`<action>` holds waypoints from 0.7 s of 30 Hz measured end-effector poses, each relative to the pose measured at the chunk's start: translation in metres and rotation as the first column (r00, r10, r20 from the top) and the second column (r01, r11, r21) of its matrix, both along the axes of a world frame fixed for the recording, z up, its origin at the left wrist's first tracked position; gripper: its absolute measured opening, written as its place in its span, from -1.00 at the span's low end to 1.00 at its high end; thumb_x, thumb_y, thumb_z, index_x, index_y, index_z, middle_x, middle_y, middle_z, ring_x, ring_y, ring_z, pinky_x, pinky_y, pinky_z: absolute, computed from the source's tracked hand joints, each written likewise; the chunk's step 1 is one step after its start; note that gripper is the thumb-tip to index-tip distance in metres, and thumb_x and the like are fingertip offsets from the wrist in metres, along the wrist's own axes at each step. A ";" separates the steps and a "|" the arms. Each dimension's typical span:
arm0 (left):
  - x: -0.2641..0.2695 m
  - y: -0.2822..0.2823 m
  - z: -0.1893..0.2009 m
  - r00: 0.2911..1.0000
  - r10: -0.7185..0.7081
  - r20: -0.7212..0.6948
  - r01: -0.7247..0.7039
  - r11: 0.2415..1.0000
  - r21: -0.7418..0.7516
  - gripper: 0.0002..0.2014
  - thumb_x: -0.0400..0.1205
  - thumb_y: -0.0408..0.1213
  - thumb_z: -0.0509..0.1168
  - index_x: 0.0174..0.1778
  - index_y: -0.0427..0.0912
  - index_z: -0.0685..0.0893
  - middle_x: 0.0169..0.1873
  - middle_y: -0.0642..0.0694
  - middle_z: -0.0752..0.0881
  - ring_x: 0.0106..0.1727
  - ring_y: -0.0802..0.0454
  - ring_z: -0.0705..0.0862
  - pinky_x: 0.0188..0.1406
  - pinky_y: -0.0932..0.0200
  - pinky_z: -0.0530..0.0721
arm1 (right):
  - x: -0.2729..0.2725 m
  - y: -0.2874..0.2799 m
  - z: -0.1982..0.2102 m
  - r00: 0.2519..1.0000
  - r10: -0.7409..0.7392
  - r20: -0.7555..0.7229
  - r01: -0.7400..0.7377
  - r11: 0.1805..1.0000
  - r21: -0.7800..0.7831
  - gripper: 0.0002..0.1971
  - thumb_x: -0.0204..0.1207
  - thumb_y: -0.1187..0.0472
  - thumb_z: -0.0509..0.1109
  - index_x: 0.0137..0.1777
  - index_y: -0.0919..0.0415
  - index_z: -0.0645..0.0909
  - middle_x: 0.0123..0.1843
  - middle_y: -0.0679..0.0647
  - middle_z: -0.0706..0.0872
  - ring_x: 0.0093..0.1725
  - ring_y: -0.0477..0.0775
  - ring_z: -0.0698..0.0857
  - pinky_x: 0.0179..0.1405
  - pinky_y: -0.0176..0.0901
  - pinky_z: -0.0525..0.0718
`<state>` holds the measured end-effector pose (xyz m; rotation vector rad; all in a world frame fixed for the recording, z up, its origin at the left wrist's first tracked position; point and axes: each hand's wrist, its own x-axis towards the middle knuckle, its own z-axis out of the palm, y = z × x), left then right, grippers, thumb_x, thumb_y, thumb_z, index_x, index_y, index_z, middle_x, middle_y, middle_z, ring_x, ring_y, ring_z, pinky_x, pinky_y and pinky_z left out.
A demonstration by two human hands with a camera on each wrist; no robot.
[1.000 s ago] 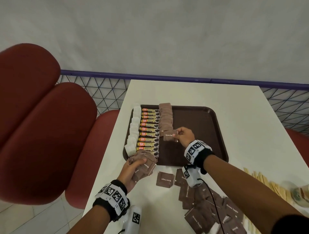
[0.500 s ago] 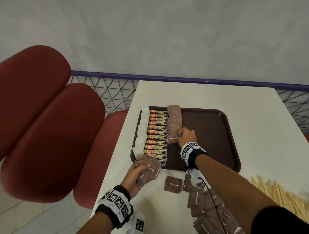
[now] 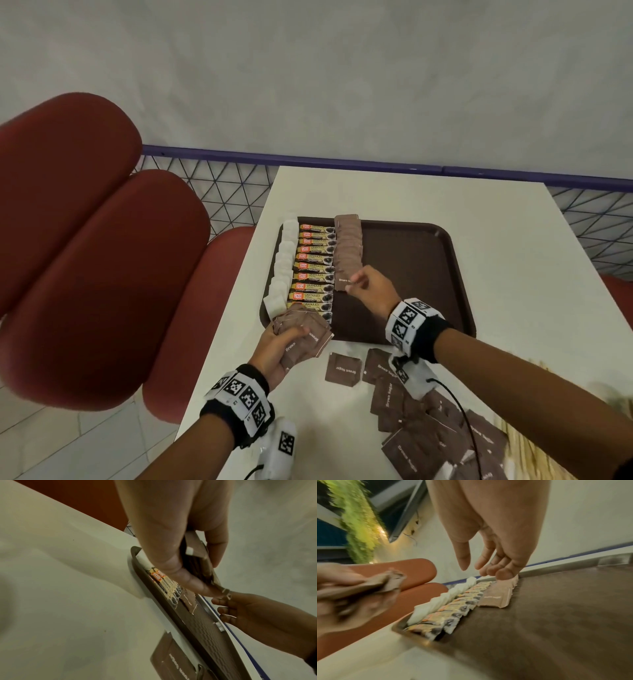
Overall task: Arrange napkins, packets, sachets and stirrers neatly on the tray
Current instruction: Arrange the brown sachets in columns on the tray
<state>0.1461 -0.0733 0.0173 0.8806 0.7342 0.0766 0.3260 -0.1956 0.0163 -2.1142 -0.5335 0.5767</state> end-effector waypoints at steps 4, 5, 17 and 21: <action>0.004 -0.007 0.005 0.999 -0.029 0.033 0.028 0.999 0.030 -0.71 0.54 -0.54 0.32 0.14 -0.21 0.65 -0.02 -0.26 0.79 -0.06 -0.17 0.79 -0.11 -0.04 0.79 | -0.031 -0.014 0.021 0.962 0.252 -0.104 -0.243 0.966 0.091 -0.75 0.48 0.18 0.45 0.08 0.14 0.47 -0.05 0.02 0.56 -0.19 -0.12 0.54 -0.28 -0.55 0.48; 0.005 -0.009 0.007 0.998 -0.046 0.041 0.045 0.998 0.040 -0.72 0.54 -0.53 0.32 0.15 -0.22 0.65 0.00 -0.28 0.78 -0.06 -0.19 0.79 -0.10 -0.04 0.78 | -0.036 -0.016 0.024 0.940 0.317 -0.126 -0.305 0.946 0.107 -0.67 0.46 0.19 0.47 0.16 0.13 0.46 -0.04 0.01 0.54 -0.23 -0.14 0.52 -0.29 -0.55 0.50; 0.011 -0.012 0.007 0.998 -0.034 0.047 0.035 0.999 -0.018 -0.68 0.57 -0.50 0.30 0.26 -0.34 0.61 0.08 -0.38 0.73 -0.07 -0.21 0.77 -0.13 -0.05 0.78 | -0.039 -0.012 0.022 0.885 0.379 -0.270 -0.331 0.921 0.205 -0.51 0.53 0.43 0.34 0.43 0.15 0.37 0.08 0.09 0.61 0.06 0.08 0.66 -0.22 -0.25 0.72; 0.008 -0.007 0.004 0.999 -0.024 0.024 0.023 1.000 0.012 -0.70 0.57 -0.53 0.29 0.23 -0.31 0.61 0.01 -0.36 0.76 -0.10 -0.22 0.78 -0.07 -0.07 0.78 | -0.020 -0.014 0.019 0.968 0.212 -0.130 -0.201 0.975 0.093 -0.81 0.46 0.36 0.43 -0.18 0.03 0.56 -0.04 0.14 0.70 0.06 0.19 0.69 0.17 0.04 0.63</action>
